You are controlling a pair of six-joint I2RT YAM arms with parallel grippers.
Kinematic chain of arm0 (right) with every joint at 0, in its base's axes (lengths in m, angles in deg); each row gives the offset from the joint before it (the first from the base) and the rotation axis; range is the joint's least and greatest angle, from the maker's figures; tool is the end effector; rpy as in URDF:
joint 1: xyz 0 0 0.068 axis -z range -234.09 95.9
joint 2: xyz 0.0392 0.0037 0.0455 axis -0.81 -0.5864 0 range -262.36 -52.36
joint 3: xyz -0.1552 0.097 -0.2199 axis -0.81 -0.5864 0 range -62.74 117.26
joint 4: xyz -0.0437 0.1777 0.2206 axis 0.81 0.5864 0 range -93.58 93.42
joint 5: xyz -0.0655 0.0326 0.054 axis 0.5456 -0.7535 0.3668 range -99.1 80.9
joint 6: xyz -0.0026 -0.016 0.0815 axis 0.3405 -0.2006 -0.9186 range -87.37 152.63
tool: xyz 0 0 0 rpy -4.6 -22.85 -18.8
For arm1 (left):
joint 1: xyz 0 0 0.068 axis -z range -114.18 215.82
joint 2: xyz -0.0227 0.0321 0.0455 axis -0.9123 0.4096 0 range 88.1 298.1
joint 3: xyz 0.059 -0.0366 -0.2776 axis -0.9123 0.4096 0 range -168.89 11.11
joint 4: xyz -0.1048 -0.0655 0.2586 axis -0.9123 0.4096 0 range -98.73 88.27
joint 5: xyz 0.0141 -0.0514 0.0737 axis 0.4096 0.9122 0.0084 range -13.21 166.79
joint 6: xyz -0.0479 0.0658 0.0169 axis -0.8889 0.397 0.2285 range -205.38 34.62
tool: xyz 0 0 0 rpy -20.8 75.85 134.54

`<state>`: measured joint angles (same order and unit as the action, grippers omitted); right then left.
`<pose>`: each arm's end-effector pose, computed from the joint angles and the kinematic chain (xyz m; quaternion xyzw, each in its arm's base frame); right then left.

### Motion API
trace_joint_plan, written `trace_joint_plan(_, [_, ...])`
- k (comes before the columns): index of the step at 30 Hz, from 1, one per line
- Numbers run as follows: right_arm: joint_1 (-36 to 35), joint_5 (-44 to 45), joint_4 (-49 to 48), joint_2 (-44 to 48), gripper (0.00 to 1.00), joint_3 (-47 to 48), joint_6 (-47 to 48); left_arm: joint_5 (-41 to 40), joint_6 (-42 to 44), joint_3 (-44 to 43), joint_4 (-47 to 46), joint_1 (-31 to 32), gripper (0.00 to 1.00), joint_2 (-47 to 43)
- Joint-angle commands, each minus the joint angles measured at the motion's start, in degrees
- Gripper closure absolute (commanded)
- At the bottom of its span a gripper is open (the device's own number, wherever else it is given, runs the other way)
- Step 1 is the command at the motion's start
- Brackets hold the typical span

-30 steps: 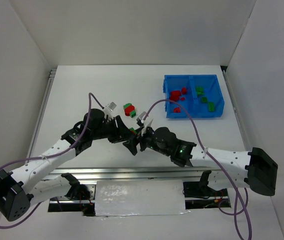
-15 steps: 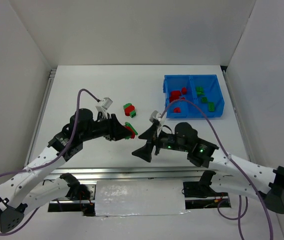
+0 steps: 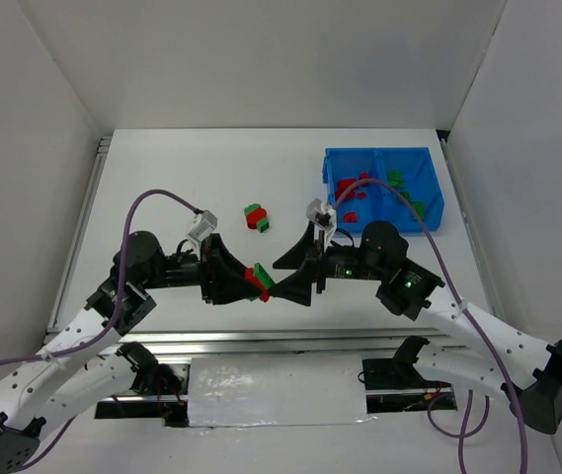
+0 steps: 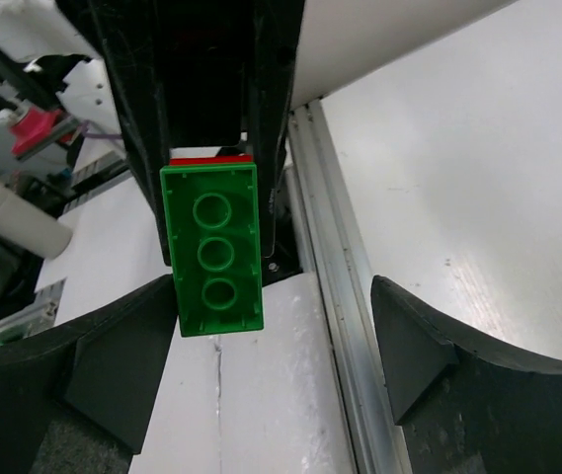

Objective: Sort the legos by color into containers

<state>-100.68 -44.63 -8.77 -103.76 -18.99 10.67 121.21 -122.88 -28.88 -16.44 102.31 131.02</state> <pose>0.1460 0.2156 0.3480 -0.3528 0.6269 0.5531 0.4203 0.1438 -0.1696 0.3591 0.2726 0.6292 -0.6144 0.3902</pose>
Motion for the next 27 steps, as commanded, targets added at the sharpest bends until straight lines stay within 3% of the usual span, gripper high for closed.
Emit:
trace_joint_plan(1, [0.09,-6.64,-2.71,-0.37,0.17,3.19,-0.54,4.71,1.11,-0.18,-6.45,0.51,1.0,-1.17])
trace_joint_plan(9, [0.01,-12.54,-9.12,-0.72,0.48,2.31,-2.56,4.8,1.64,-0.62,-5.66,0.95,1.0,-0.29])
trace_joint_plan(12, [-0.08,-15.36,-13.07,-0.81,0.95,1.0,-4.49,3.3,1.99,-0.97,-4.69,0.95,1.0,-0.38])
trace_joint_plan(13, [-0.08,-15.19,-13.79,-0.64,1.0,0.64,-4.93,2.69,2.34,-1.14,-4.17,1.04,1.0,-0.38])
trace_joint_plan(22, [2.2,-11.76,-14.84,2.88,1.0,-2.7,-4.41,-2.94,3.83,-2.2,0.85,1.04,1.0,-0.9])
trace_joint_plan(27, [2.55,-9.4,-15.12,-1.49,1.0,-1.74,-6.7,-9.26,2.52,-2.29,1.81,1.04,1.0,-0.91])
